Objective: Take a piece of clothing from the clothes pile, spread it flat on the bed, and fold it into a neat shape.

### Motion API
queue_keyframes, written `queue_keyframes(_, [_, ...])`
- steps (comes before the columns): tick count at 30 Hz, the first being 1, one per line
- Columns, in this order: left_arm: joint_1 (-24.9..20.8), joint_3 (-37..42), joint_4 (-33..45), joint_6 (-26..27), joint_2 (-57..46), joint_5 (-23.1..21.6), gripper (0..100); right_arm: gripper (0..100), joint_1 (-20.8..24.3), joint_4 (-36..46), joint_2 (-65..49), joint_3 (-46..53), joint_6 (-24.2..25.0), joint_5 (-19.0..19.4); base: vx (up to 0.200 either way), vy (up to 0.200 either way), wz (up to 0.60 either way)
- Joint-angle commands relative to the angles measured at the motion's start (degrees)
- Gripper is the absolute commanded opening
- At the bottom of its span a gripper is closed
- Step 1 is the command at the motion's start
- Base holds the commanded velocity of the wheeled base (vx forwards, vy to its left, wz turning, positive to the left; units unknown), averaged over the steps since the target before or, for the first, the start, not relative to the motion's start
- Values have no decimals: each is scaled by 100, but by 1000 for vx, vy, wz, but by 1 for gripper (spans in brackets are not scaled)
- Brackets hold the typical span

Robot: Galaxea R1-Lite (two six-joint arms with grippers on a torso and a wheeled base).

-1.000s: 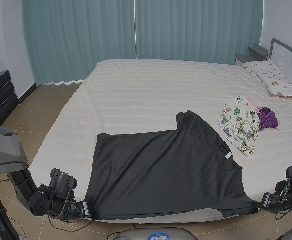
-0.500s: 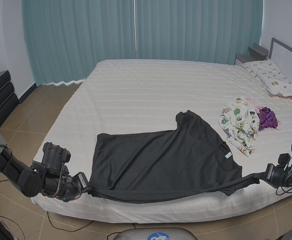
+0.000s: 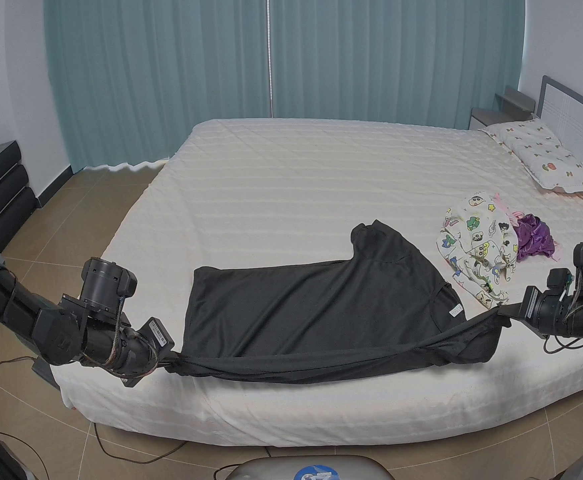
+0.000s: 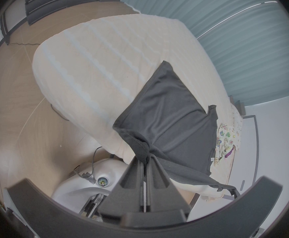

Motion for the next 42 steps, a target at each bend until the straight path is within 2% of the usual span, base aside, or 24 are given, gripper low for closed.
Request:
queue_keyframes(1, [-16,-217,340,11,24,-98,0,0,38,4,146,-102,15,-13,0,0,0])
queue_keyframes(5, [-24,-454,726,28,191,-221,0,0,38,4,137,-76,15,-21,0,0,0])
queue_keyframes(14, [187,-1158,700,-24,683,-221,0,0,82,-75,630,-348,15,-21,0,0,0])
queue_keyframes(23, [389,-2098,744,-543,1501,-194,0,0,161,-84,1359,-1113,67,-30,0,0,0])
queue_keyframes(34, [389,-2669,753,-561,2195,-150,0,0,319,-67,1816,-1720,375,-48,0,0,0])
queue_keyframes(42, [380,-2792,770,-543,2292,-89,0,0,310,13,1728,-1421,445,-56,0,0,0])
